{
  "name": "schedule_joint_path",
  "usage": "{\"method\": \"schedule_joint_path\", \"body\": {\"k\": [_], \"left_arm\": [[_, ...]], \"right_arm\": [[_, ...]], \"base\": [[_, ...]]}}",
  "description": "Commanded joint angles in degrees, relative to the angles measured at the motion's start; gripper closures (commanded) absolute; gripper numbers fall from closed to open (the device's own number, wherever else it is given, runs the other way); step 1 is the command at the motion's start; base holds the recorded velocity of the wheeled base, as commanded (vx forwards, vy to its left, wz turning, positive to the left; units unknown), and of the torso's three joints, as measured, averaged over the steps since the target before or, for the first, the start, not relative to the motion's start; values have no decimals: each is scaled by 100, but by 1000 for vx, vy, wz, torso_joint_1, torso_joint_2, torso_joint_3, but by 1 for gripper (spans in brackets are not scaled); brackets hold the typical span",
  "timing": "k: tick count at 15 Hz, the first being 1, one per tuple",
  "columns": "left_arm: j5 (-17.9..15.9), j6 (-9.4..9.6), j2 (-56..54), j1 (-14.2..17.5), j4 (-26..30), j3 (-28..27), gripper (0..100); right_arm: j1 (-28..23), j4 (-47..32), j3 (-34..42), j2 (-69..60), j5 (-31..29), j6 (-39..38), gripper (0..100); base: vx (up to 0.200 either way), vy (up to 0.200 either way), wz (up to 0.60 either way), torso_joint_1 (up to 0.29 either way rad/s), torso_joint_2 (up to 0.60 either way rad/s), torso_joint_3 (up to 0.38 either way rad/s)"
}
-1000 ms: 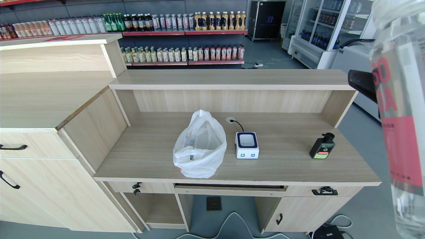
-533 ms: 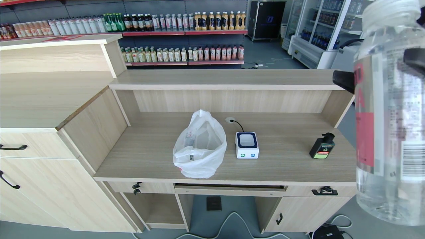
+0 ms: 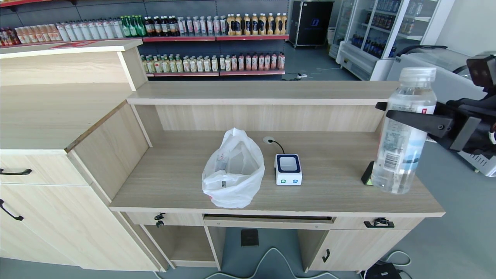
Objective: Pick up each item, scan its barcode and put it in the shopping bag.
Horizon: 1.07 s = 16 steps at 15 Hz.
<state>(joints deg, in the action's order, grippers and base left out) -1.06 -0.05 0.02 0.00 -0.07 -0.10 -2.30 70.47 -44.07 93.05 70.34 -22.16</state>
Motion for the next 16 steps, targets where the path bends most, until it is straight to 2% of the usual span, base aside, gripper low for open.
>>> {"method": "schedule_joint_path", "body": {"k": [1,3,5,8,10,11,15,16], "left_arm": [[1,-4,-2,0,-1,1,0],[1,-4,-2,0,-1,1,0],[1,-4,-2,0,-1,1,0],[1,-4,-2,0,-1,1,0],[1,-4,-2,0,-1,1,0],[1,5,-2,0,-1,1,0],[1,-4,-2,0,-1,1,0],[1,-4,-2,0,-1,1,0]], "right_arm": [[-438,-930,-137,240,-750,1188,100],[-525,-1739,-260,380,-1813,2225,100],[-569,-1915,-357,530,-2376,2849,100],[-666,-1950,-445,732,-2798,4018,100],[-745,-2213,-453,750,-3887,5143,100],[-798,-2213,-453,750,-4248,5433,100],[-965,-1976,-436,758,-4309,5925,100],[-1088,-1967,-453,758,-4309,6294,100]], "base": [[0,0,0,0,0,0],[0,0,0,0,0,0],[0,0,0,0,0,0],[0,0,0,0,0,0],[0,0,0,0,0,0],[0,0,0,0,0,0],[0,0,0,0,0,0],[0,0,0,0,0,0]]}}
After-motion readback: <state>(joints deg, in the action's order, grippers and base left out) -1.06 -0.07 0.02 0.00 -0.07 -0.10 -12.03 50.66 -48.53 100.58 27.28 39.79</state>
